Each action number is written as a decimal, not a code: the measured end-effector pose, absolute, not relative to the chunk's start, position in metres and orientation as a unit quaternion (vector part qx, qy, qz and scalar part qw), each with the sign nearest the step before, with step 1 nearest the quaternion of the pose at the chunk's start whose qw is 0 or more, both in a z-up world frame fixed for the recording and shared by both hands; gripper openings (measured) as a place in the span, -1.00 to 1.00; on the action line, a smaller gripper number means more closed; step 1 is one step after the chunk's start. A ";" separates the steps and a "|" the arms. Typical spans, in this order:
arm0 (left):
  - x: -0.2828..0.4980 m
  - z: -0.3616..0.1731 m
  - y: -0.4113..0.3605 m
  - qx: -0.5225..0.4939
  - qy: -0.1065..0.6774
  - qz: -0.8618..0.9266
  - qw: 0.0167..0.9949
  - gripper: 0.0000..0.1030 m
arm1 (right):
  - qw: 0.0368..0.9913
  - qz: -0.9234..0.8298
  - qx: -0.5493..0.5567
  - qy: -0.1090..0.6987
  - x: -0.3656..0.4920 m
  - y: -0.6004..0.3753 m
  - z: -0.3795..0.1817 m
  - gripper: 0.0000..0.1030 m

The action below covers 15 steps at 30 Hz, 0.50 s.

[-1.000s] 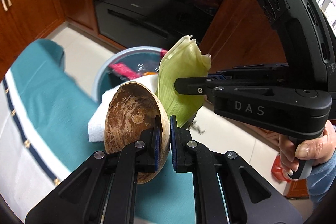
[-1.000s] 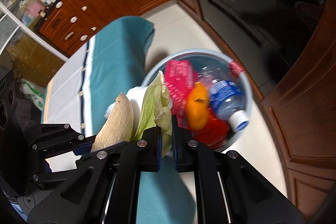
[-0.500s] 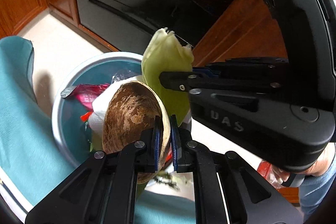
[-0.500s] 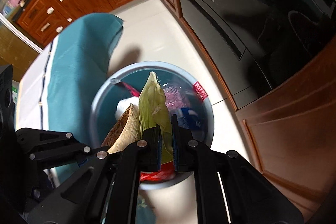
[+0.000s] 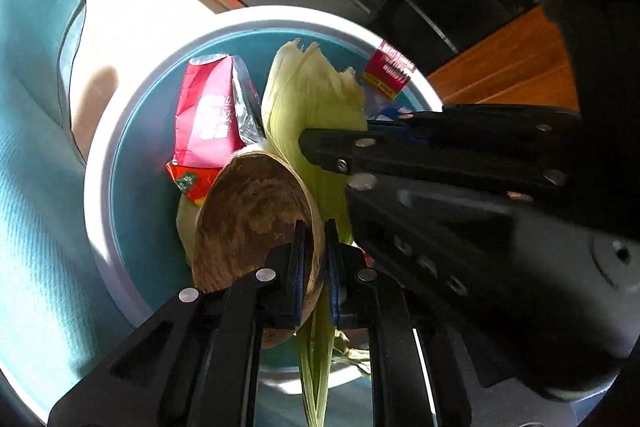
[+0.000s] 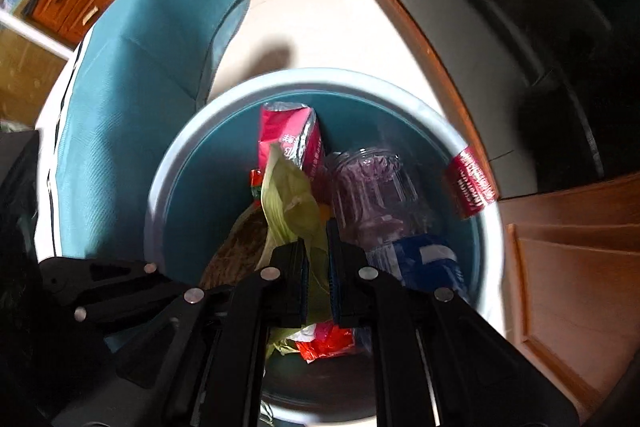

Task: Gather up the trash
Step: 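Open both tools to drop the shell and husk into the bin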

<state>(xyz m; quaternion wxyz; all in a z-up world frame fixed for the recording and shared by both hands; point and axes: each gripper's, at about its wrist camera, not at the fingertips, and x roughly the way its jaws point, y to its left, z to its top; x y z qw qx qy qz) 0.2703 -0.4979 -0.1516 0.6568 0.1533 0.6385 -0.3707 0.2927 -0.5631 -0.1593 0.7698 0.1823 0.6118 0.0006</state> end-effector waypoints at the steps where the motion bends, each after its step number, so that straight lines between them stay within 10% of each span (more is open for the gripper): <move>1: 0.270 -0.153 -0.500 0.152 0.641 -0.368 0.656 -0.81 | 0.770 0.002 0.187 0.610 0.294 -0.565 -0.162 -0.85; 10: 0.267 -0.166 -0.512 0.173 0.645 -0.360 0.652 -0.80 | 0.756 0.006 0.222 0.616 0.286 -0.574 -0.183 -0.88; 15: 0.265 -0.155 -0.511 0.167 0.635 -0.365 0.659 -0.78 | 0.759 0.008 0.233 0.608 0.283 -0.570 -0.169 -0.39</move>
